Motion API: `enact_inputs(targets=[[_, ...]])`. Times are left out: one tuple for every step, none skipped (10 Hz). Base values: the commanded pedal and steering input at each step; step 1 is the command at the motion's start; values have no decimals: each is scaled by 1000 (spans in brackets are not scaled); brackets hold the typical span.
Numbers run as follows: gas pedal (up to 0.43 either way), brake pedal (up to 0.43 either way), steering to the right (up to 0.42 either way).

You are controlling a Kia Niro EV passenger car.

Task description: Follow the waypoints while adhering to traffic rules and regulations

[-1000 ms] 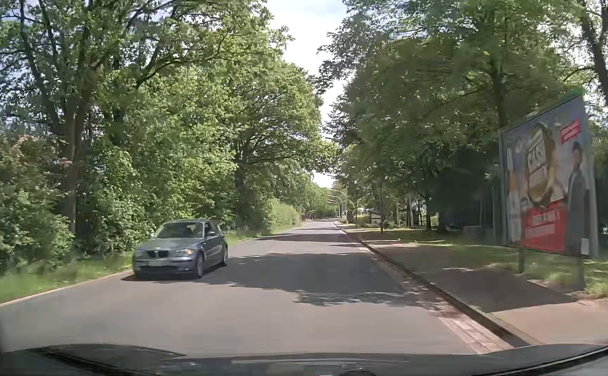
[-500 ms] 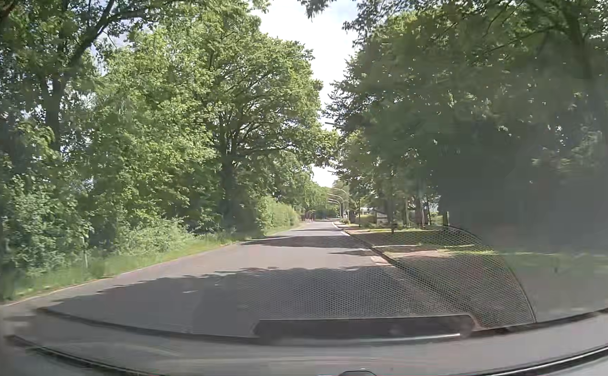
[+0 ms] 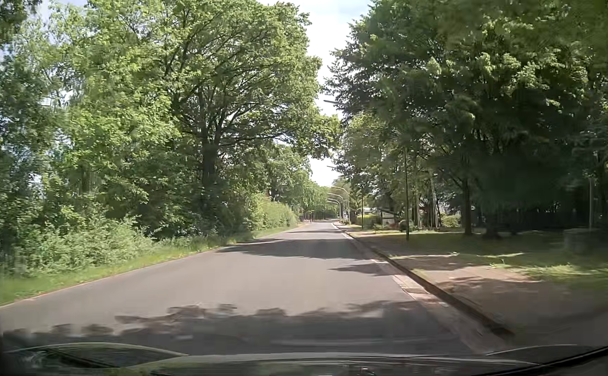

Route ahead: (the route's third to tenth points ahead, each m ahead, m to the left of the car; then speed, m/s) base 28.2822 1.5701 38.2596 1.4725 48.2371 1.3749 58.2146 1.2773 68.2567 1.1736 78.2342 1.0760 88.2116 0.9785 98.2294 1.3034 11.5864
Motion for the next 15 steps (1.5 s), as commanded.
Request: enact_inputs(targets=[[220, 0, 3], [220, 0, 3], [209, 0, 1], [197, 0, 0], [197, 0, 0], [189, 0, 1], [189, 0, 0], [189, 0, 0], [177, 0, 0], [177, 0, 0], [177, 0, 0], [177, 0, 0], [177, 0, 0], [177, 0, 0], [177, 0, 0]])
